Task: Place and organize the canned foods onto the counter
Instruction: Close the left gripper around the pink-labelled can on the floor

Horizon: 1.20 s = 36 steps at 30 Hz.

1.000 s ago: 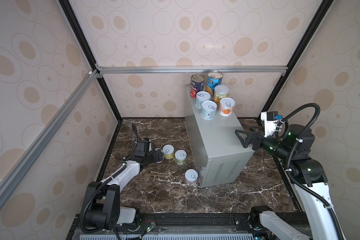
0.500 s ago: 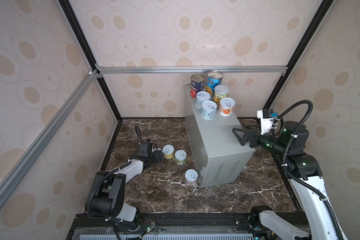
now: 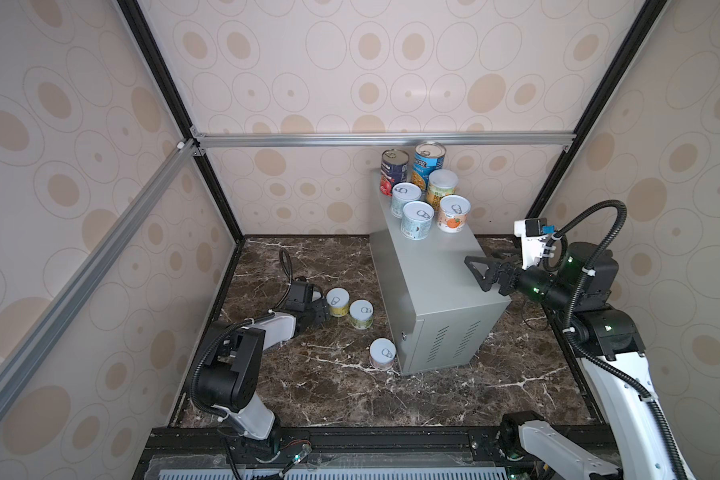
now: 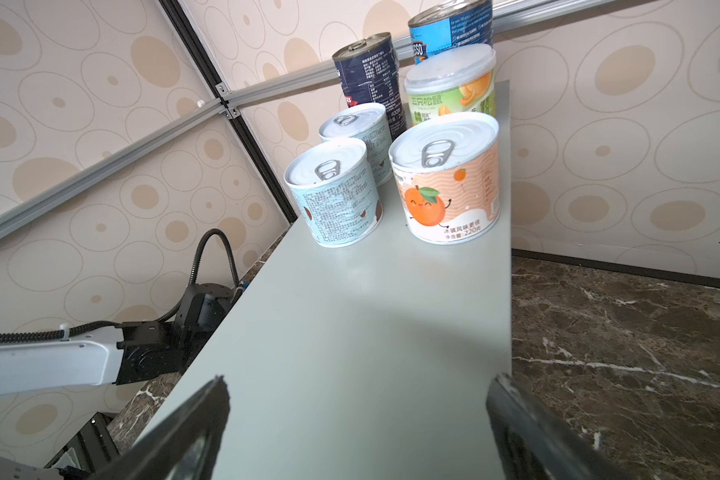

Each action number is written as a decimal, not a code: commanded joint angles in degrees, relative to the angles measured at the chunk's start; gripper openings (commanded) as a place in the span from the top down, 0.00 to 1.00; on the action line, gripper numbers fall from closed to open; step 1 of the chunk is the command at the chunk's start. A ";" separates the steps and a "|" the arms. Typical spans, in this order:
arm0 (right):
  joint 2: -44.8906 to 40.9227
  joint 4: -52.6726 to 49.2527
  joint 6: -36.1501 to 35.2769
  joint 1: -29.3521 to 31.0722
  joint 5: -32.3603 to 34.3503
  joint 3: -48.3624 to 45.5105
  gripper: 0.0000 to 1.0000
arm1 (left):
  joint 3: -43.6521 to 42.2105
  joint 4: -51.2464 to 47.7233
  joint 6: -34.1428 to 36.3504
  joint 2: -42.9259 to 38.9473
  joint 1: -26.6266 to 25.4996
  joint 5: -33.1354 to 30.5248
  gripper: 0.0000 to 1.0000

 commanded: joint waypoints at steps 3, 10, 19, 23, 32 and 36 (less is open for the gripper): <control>-0.89 1.47 -0.58 0.62 -1.30 -0.77 0.00 | 2.20 0.34 -0.43 0.07 -0.82 -5.06 0.17; -0.75 2.17 -0.49 0.98 -2.07 -1.33 0.00 | 3.58 -0.78 1.21 -0.13 -1.51 -7.96 0.15; -0.96 1.61 -0.86 1.28 -2.18 -1.24 0.00 | 6.47 -3.28 1.42 1.82 -1.70 -10.70 0.16; -0.97 1.47 -1.05 1.31 -2.18 -1.23 0.00 | 7.13 -2.96 1.90 1.91 -1.73 -10.80 0.20; -1.06 1.03 -1.31 1.50 -2.36 -0.98 0.00 | 8.23 -2.19 2.40 3.91 -1.72 -10.50 0.24; -1.15 0.64 -1.52 1.58 -2.36 -0.68 0.00 | 8.53 -2.14 2.52 4.12 -1.77 -10.31 0.35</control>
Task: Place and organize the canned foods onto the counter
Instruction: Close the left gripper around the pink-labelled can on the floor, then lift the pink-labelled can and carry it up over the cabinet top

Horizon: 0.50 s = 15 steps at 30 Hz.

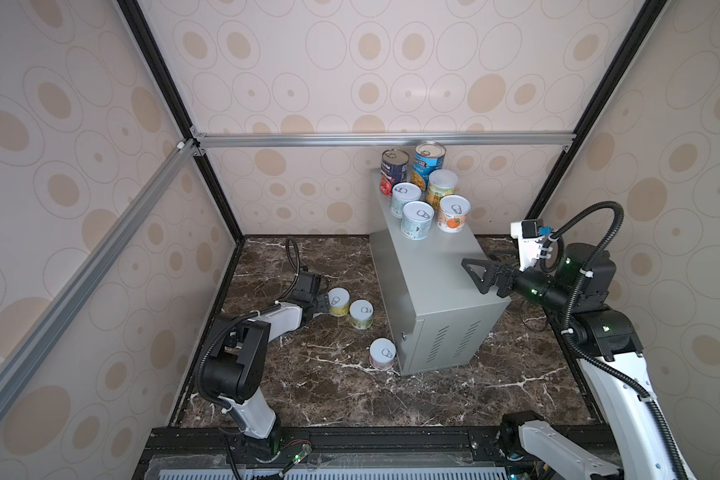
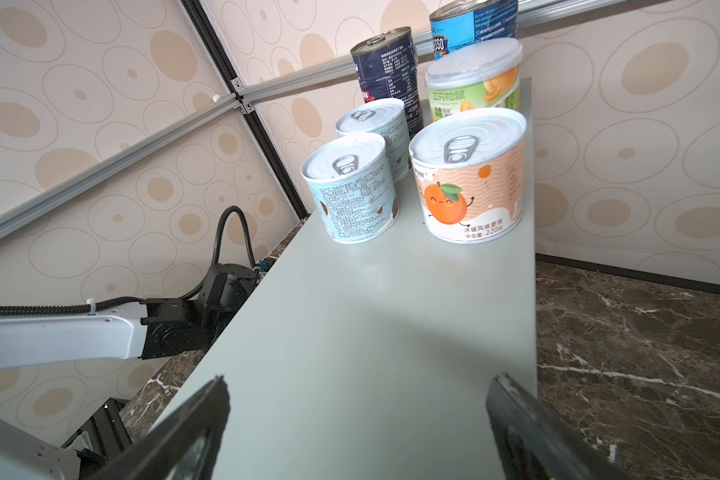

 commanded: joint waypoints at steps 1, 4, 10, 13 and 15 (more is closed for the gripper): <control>-0.96 -0.19 -1.03 0.63 -0.90 0.15 0.00 | 1.63 0.02 0.90 0.51 -0.27 -0.85 0.37; -1.15 -0.41 -1.27 0.71 -0.83 0.13 0.00 | 1.64 -0.23 1.14 -0.29 -0.22 -1.02 0.46; -1.07 -0.36 -1.06 0.80 -1.09 0.18 0.00 | 2.15 -2.71 0.73 -2.92 -0.30 -2.05 0.89; -1.06 -0.22 -1.04 0.81 -1.10 0.18 0.00 | 2.05 -4.16 0.61 -5.54 -0.14 -2.86 1.00; -0.90 -0.29 -1.05 0.89 -1.25 0.40 0.00 | 1.93 -5.04 0.72 -7.53 -0.29 -2.91 1.00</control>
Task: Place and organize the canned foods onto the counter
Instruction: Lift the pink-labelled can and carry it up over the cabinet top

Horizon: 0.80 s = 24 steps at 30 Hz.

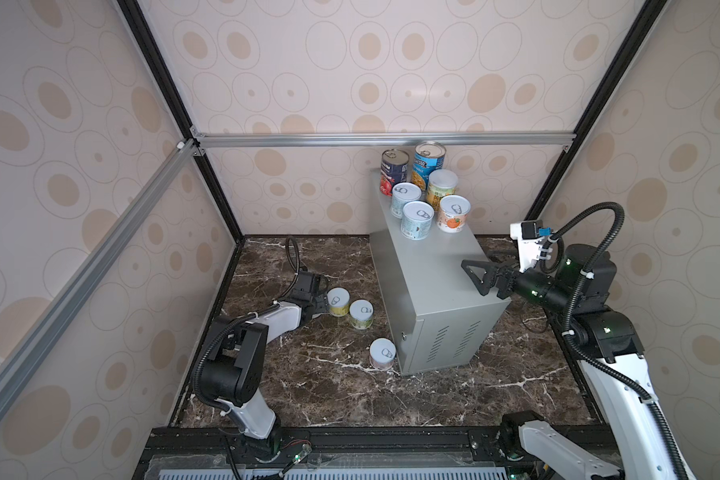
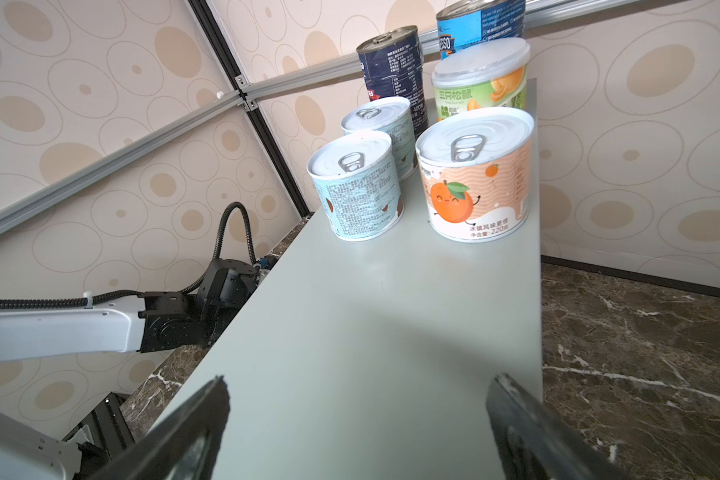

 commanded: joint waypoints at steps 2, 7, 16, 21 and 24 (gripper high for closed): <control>-0.49 0.12 -0.58 0.67 -1.14 0.53 0.00 | 1.86 -1.42 0.91 -6.73 -0.22 -1.95 1.00; -0.32 0.11 -0.51 0.97 -1.16 1.08 0.00 | 2.86 -4.68 1.97 -11.66 -0.24 -0.25 1.00; 0.21 -0.86 -0.84 1.26 -0.94 2.67 0.00 | 8.35 -12.59 10.02 -20.63 -0.31 9.85 1.00; 0.34 -1.30 -1.15 1.37 -0.76 3.35 0.00 | 12.76 -16.53 17.17 -26.85 -0.55 21.10 1.00; 0.31 -1.41 -1.12 1.37 -0.76 3.35 0.00 | 16.81 -20.92 20.71 -28.87 -0.52 29.23 1.00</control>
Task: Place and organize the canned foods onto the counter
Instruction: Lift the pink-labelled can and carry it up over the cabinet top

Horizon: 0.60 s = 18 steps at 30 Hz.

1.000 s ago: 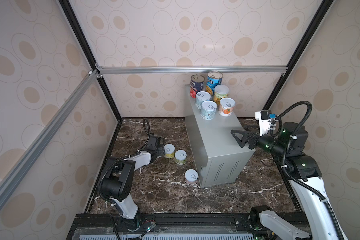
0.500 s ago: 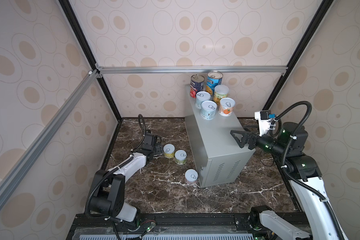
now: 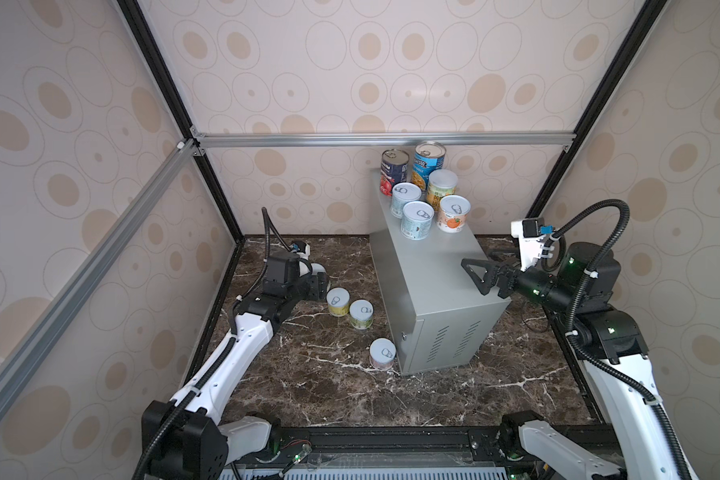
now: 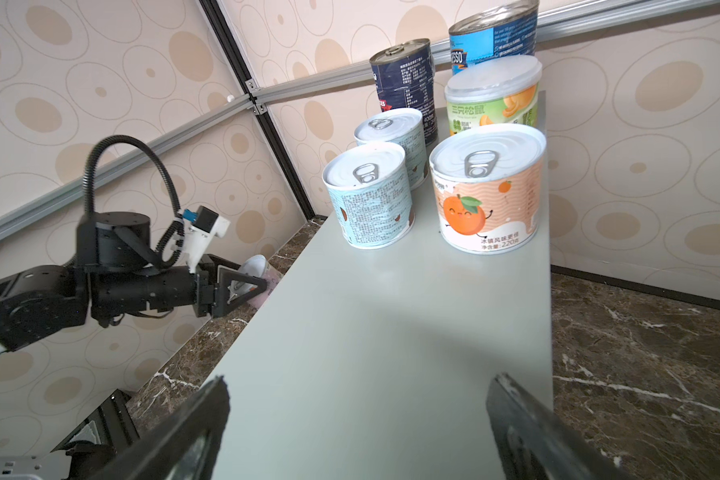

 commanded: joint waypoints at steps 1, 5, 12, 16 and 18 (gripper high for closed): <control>-0.05 -0.47 -0.80 0.45 -0.76 1.23 0.00 | 7.66 -3.72 7.35 -3.27 -0.26 12.39 1.00; -0.28 -0.17 -0.36 0.54 -0.89 1.13 0.00 | 13.35 -8.40 10.61 -4.37 -0.35 22.80 1.00; -1.04 -1.21 -0.57 0.74 -0.68 1.31 0.00 | 22.42 -10.83 10.69 -4.96 -0.99 34.21 1.00; -1.74 -2.61 -1.16 0.81 -0.19 1.66 0.00 | 27.47 -12.51 10.64 -3.12 -3.11 36.90 1.00; -2.13 -3.11 -1.35 0.81 -0.02 1.66 0.00 | 29.91 -13.08 10.42 -1.85 -4.74 37.43 1.00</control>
